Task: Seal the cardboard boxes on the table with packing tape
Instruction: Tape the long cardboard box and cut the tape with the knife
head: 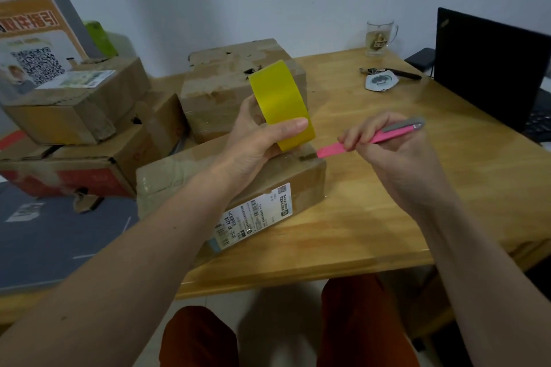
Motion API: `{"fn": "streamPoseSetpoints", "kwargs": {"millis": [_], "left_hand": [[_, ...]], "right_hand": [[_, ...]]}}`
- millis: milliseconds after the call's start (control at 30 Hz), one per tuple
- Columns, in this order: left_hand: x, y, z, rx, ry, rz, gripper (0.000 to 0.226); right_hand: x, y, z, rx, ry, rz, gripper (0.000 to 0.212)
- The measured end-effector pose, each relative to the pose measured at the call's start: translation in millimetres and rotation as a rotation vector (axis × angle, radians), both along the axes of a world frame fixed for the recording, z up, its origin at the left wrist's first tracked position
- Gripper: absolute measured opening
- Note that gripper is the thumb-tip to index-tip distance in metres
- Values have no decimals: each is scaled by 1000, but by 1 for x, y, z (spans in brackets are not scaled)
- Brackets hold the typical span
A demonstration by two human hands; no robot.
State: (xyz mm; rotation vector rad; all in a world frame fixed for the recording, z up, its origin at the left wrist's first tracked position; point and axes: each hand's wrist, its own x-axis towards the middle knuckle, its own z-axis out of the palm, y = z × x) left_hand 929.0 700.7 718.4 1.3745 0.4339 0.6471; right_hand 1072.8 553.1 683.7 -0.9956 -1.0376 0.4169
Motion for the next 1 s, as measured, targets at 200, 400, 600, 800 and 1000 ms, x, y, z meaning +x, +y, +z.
{"fn": "streamPoseSetpoints", "kwargs": {"millis": [200, 400, 600, 800, 1000], "left_hand": [[2, 2, -1, -33, -13, -1, 93], [4, 2, -2, -46, -37, 9, 92], [3, 1, -2, -50, -51, 14, 91], [0, 7, 3, -67, -105, 76, 85], [0, 11, 4, -103, -114, 96, 83]], "right_hand": [[13, -5, 0, 55, 145, -14, 24], [1, 2, -6, 2, 192, -19, 24], [-3, 10, -13, 21, 222, -17, 25], [31, 2, -21, 72, 370, -97, 36], [22, 22, -36, -392, -182, -264, 37]]}}
